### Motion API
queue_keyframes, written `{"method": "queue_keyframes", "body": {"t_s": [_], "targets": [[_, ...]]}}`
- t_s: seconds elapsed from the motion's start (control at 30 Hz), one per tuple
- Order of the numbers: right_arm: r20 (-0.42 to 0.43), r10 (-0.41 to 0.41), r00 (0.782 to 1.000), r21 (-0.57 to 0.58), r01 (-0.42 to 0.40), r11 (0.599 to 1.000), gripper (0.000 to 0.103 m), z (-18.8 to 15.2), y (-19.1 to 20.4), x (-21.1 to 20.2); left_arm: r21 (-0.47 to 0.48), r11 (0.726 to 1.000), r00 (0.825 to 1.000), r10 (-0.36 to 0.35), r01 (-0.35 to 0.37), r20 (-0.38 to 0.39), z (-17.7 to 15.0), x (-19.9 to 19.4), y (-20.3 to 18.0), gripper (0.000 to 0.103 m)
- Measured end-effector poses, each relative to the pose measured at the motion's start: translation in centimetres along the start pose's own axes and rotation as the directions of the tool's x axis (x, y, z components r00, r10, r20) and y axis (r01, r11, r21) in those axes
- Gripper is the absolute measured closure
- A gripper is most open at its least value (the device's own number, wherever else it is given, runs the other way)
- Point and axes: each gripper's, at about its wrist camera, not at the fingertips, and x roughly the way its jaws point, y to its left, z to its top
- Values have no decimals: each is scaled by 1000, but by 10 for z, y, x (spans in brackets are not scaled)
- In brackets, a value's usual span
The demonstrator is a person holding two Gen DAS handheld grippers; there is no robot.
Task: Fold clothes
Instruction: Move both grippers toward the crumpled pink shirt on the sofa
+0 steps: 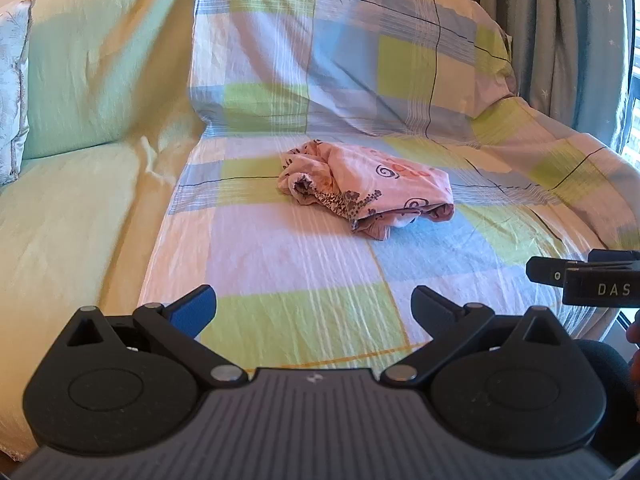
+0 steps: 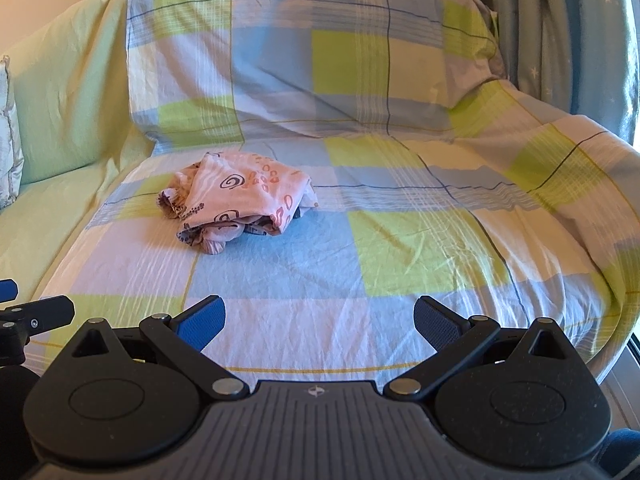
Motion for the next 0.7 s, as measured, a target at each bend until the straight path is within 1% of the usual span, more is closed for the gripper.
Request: {"method": "queue_keyframes", "body": {"t_s": [0.2, 0.5, 0.7], "targets": [[22, 4, 1000, 11, -4, 1000, 0, -4, -4, -1, 0, 1000, 1000, 9, -9, -17, -2, 2, 0, 1], [26, 1, 1000, 2, -1, 1000, 0, -5, -3, -1, 32, 999, 999, 27, -26, -31, -3, 4, -4, 1], [21, -3, 1000, -5, 3, 1000, 0, -5, -2, 0, 21, 999, 999, 26, -26, -36, -4, 5, -2, 1]]}}
